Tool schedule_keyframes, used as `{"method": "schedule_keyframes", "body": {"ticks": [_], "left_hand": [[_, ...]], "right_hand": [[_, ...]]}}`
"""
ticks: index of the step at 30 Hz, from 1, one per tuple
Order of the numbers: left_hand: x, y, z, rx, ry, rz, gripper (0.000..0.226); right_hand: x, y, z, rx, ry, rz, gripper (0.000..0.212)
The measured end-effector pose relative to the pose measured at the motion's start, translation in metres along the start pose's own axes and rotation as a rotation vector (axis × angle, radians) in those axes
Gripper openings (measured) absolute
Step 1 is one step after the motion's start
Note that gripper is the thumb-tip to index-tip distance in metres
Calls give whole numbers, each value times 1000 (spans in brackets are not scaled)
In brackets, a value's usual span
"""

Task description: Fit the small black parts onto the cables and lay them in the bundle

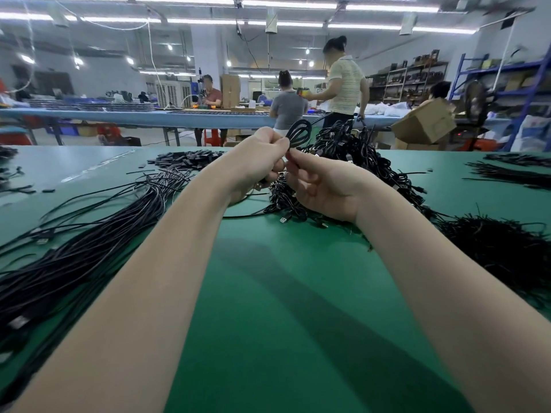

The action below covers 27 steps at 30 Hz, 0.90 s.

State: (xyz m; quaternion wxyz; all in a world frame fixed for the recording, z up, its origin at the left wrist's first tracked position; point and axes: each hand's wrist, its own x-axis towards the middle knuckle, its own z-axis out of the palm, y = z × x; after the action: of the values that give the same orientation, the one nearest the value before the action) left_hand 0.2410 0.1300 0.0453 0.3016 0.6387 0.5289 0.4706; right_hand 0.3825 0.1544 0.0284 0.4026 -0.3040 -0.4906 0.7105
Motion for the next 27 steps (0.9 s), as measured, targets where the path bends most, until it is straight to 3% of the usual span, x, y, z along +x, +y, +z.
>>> {"method": "schedule_keyframes", "body": {"ticks": [4, 9, 13, 16, 19, 23, 27], "left_hand": [[3, -3, 3, 33, 25, -22, 14], [6, -4, 10, 117, 71, -80, 22], [1, -1, 7, 127, 51, -229, 24], [-4, 3, 2, 71, 75, -298, 22], [0, 0, -7, 40, 159, -188, 28], [1, 1, -11, -7, 152, 27, 43], [-1, 6, -10, -13, 82, 82, 45]], "right_hand": [[3, 4, 2, -204, 133, -253, 6], [5, 8, 1, -894, 413, -669, 13], [3, 12, 3, -1284, 471, -831, 15], [2, 17, 4, -1529, 483, -1118, 13], [-1, 16, 4, -1412, 405, -1223, 9], [2, 5, 2, -1122, 416, -1082, 14], [2, 1, -1, -1074, 443, -980, 17]]}}
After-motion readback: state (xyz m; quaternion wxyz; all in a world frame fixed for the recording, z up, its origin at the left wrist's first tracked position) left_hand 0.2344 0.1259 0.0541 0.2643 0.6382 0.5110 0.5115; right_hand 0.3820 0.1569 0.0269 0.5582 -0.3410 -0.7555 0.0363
